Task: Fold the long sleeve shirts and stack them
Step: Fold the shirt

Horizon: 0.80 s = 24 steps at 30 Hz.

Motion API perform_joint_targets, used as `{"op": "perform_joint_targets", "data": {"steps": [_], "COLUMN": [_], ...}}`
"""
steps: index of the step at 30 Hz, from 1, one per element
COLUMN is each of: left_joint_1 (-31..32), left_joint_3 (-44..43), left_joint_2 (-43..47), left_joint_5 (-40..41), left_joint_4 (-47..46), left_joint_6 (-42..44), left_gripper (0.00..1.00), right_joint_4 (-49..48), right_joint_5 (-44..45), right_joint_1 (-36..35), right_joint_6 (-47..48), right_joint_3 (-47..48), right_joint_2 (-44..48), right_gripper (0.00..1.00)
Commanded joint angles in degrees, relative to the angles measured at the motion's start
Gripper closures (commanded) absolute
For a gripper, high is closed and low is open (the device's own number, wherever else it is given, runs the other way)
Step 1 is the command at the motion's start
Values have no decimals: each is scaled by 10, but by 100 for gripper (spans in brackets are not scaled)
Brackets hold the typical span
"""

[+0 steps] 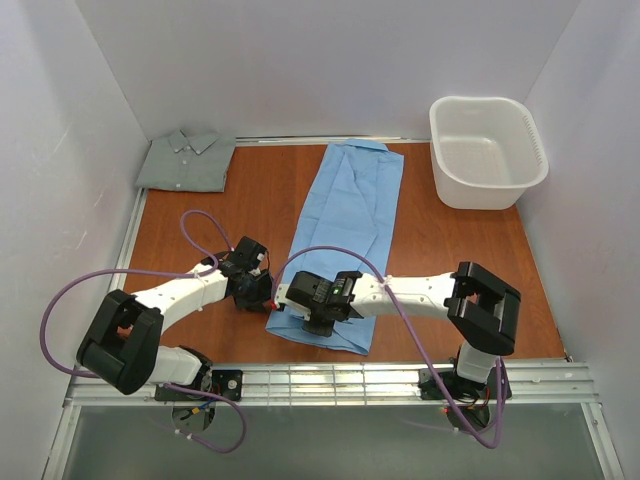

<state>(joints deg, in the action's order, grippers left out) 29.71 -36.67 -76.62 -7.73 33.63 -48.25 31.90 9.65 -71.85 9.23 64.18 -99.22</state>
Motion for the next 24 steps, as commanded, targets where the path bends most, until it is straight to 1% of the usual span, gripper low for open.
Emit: {"op": "perform_joint_targets", "data": {"steps": [1, 4, 5, 8, 9, 10, 12, 13, 15, 17, 18, 20, 21, 22, 23, 24], "left_joint_1": [-4, -4, -3, -3, -4, -3, -4, -4, -3, -3, -4, -4, -3, -4, -4, -3], "left_joint_3": [12, 10, 7, 1, -1, -2, -4, -5, -4, -2, -1, 1, 2, 2, 1, 0], "left_joint_2": [-1, 1, 3, 13, 22, 26, 37, 39, 41, 38, 34, 27, 24, 19, 12, 8], "left_joint_5": [10, 10, 10, 13, 13, 13, 10, 10, 7, 0, -4, -14, -25, -31, -36, -45], "left_joint_4": [-2, 0, 3, 9, 13, 15, 20, 21, 22, 21, 19, 12, 9, 7, 3, 2], "left_joint_6": [7, 7, 7, 8, 7, 8, 7, 7, 7, 7, 10, 12, 13, 15, 17, 17], "left_gripper": [61, 61, 59, 55, 52, 51, 48, 47, 46, 46, 46, 48, 48, 49, 50, 50], "right_joint_4": [16, 19, 20, 26, 26, 25, 25, 26, 26, 26, 25, 23, 19, 14, 11, 5], "right_joint_5": [-37, -47, -44, -23, -20, -14, -3, 11, 19, 13, 4, -21, -23, -35, -44, -52], "right_joint_1": [-7, -7, -7, -7, -7, -5, 0, 5, 18, 55, 90, 126, 140, 169, 183, 195], "right_joint_6": [7, 8, 7, -3, -11, -18, -42, -52, -87, -117, -140, -153, -157, -159, -160, -161], "right_joint_3": [5, -5, -6, -9, -9, -8, -6, -6, -10, -21, -27, -41, -44, -49, -55, -56], "right_joint_2": [25, 24, 23, 25, 36, 41, 59, 64, 81, 93, 102, 104, 99, 97, 92, 83], "right_gripper": [99, 98, 97, 75, 60, 54, 45, 43, 43, 44, 46, 47, 50, 51, 52, 55]}}
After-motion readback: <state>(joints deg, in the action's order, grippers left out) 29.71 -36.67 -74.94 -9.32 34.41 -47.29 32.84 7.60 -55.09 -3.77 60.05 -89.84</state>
